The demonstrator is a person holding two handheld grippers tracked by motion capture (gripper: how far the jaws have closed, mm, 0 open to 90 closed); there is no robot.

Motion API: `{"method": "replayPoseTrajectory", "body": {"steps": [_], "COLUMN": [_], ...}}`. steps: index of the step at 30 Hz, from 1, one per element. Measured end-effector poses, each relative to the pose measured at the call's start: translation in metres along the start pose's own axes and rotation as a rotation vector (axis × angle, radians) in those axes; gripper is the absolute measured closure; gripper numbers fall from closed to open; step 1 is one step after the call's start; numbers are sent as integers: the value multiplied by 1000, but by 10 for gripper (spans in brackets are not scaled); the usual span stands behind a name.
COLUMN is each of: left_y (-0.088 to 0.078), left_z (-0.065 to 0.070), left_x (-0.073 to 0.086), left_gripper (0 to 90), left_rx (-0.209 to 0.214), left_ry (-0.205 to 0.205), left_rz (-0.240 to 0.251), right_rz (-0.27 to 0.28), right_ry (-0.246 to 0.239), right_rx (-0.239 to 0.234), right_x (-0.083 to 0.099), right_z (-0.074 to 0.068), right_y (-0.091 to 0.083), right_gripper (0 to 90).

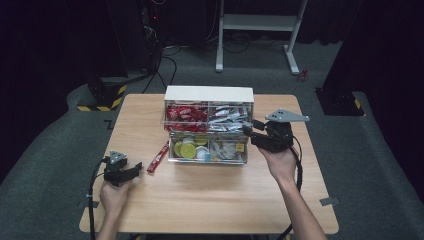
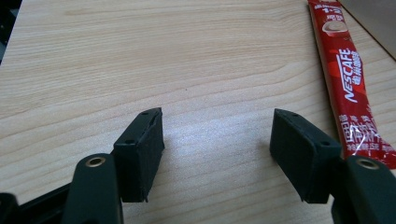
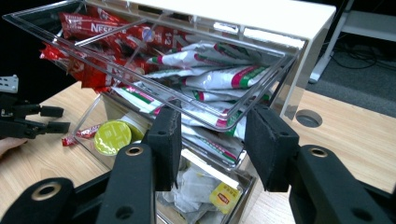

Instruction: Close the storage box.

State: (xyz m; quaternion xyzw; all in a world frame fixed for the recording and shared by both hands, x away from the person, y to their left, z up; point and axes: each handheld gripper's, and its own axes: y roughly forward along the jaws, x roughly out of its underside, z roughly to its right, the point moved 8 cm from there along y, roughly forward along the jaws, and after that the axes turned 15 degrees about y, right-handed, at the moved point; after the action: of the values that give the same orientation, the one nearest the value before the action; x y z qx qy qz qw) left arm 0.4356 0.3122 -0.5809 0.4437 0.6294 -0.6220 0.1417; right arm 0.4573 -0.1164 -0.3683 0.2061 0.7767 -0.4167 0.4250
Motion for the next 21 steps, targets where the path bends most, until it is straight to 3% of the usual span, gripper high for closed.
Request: {"method": "replayPoseTrajectory", "body": {"steps": [10,21], "left_y": [0,0], "left_z": [0,1], "left_x": [0,0], "left_gripper": [349,341], "left_rx": [-3,-1], "left_ry": [-2,4], "left_rz": [1,-5], "right_rz": [-7,32], "right_ry": [7,33], "right_rx": [5,1], "right_x": [10,15], "right_z": [6,21], "right_y": [-1,-18], "right_gripper": [523,531]}}
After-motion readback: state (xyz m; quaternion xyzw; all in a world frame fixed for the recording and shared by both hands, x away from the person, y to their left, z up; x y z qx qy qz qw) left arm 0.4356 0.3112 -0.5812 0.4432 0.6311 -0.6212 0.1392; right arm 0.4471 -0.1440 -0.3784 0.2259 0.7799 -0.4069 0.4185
